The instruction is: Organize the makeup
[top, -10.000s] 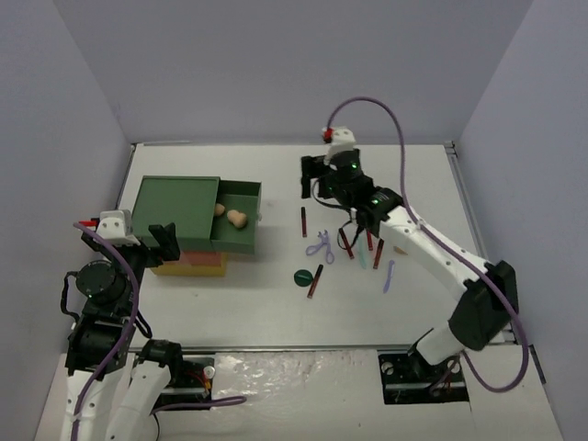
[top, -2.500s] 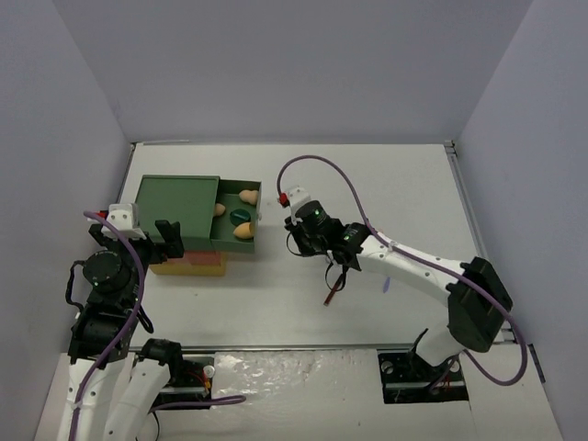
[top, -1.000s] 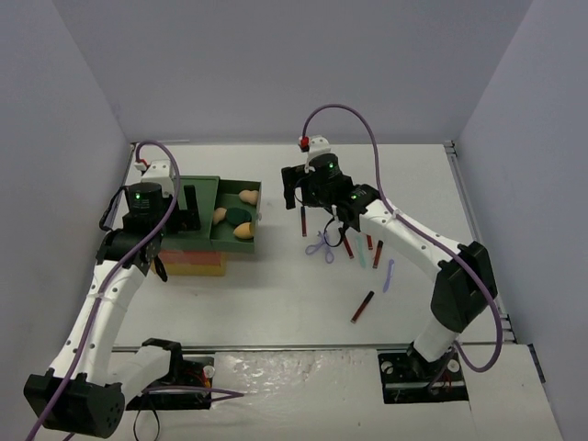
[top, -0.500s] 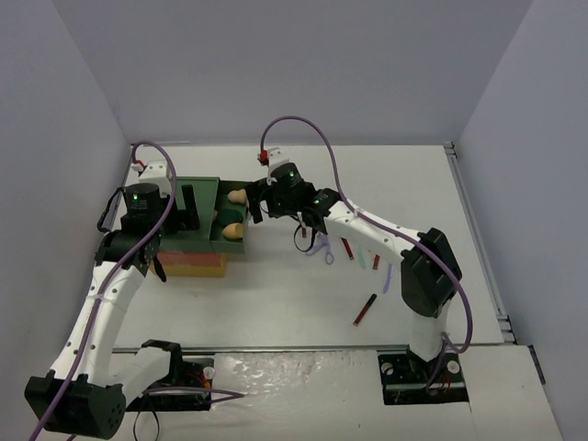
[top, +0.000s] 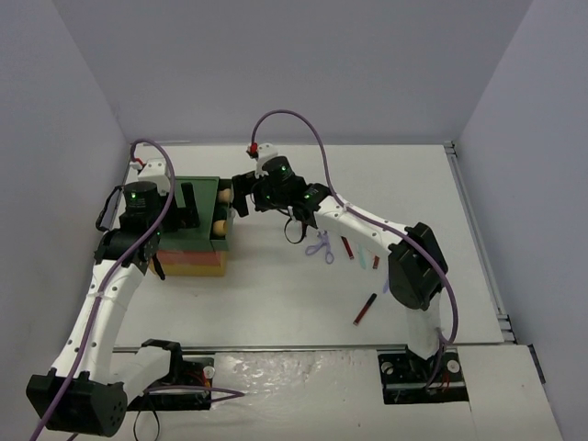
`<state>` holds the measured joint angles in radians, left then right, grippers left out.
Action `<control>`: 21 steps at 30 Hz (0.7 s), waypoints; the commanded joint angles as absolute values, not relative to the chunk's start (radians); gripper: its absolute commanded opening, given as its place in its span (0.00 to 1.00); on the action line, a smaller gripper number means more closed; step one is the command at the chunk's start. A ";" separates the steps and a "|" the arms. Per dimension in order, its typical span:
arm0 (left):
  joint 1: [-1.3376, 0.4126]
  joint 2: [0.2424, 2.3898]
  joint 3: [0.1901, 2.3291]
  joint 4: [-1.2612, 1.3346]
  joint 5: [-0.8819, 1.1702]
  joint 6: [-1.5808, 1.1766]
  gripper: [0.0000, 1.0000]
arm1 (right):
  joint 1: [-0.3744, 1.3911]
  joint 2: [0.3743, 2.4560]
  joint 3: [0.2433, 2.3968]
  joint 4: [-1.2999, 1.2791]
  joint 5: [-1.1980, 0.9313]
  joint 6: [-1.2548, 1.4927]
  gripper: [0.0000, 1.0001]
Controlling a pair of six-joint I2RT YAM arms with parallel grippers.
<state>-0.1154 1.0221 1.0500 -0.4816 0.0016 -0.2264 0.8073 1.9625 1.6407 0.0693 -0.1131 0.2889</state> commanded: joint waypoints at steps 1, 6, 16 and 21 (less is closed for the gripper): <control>-0.107 1.039 1.042 -0.474 0.050 -0.262 0.97 | 0.829 1.991 1.710 0.215 -0.218 0.320 0.94; -0.099 1.040 1.039 -0.471 0.059 -0.264 0.97 | 0.842 2.014 1.719 0.296 -0.308 0.320 0.94; -0.089 1.041 1.034 -0.468 0.069 -0.265 0.97 | 0.840 2.013 1.686 0.350 -0.453 0.238 0.95; -0.080 1.043 1.029 -0.460 0.067 -0.270 0.97 | 0.800 1.981 1.610 0.347 -0.512 0.168 0.93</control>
<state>-0.0895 1.0260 1.0420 -0.4527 0.0315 -0.2394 0.8151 2.0468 1.6499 0.2612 -0.3894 0.2350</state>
